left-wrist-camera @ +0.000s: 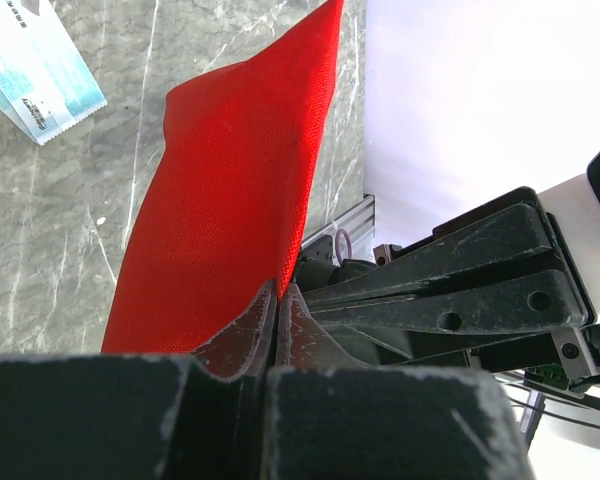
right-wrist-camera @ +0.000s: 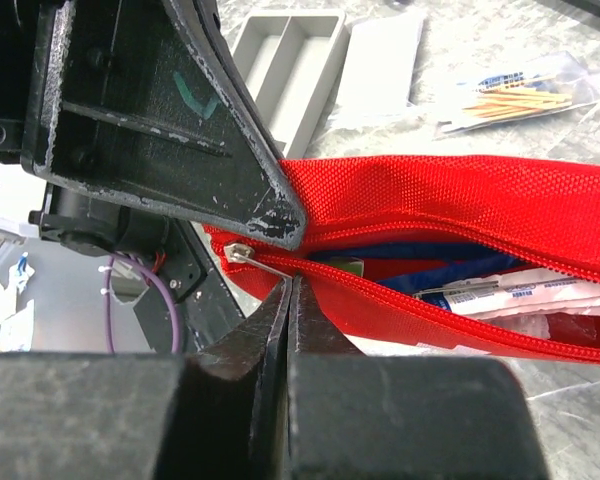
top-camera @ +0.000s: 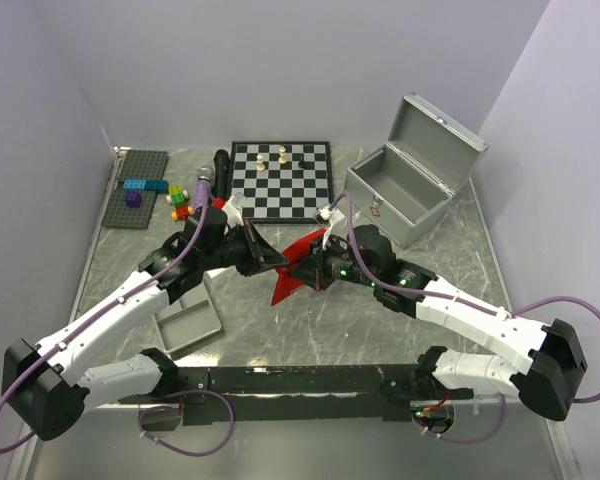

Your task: Organize the medicine kit

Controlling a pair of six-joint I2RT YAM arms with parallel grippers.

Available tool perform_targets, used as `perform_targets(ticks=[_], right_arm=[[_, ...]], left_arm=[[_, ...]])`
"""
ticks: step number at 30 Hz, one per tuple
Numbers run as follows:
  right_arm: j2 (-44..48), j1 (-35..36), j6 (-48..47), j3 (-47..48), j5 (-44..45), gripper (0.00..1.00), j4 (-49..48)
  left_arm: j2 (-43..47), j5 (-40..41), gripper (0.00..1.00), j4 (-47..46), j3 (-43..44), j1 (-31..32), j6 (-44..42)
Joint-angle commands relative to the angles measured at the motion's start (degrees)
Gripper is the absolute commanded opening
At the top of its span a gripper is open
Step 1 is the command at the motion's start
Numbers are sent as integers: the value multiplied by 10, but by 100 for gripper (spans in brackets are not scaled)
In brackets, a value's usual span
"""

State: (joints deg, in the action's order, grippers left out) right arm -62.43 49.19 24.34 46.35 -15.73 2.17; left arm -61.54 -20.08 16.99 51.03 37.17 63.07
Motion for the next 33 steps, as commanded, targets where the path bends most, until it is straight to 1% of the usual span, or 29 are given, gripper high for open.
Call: perform_targets(ticks=[1,3,4,5,7,9,10,14,19,26,30,33], right_arm=[[27,-2,-5,-10,7,0,-37],[31,-3,-9,-12,0,0,-38],[30,-6,-10,-12,-14,6,-36],[30,-8,-11,-13,-29,21,-40],[37,-15,-11,-23,-61,44,-57],[50,-20,-10,-34,-86,53,-73],[56,-23,-9,-39,-98,55,-80],[64,-37,9,-44,-138,59,-102],[49,-48,31,-39,-184,59,-124],[29,-56,60,-32,-209,60,-154],[23,-67,87,-42,-229,59,-188],[21,-70,93,-40,-236,54,-199]], left_arm=[[13,-8,1,-19,6,1,-5],[14,-9,1,-20,6,2,-6],[14,-11,1,-20,7,1,-8],[14,-14,1,-19,10,2,-10],[12,-25,1,-13,19,2,-22],[9,-36,1,-6,34,1,-38],[9,-41,1,-4,39,1,-46],[7,-64,1,-13,50,2,-60],[5,-85,1,-27,60,2,-63],[6,-88,1,-35,66,8,-65],[9,-90,1,-39,66,9,-66],[8,-90,1,-39,64,10,-67]])
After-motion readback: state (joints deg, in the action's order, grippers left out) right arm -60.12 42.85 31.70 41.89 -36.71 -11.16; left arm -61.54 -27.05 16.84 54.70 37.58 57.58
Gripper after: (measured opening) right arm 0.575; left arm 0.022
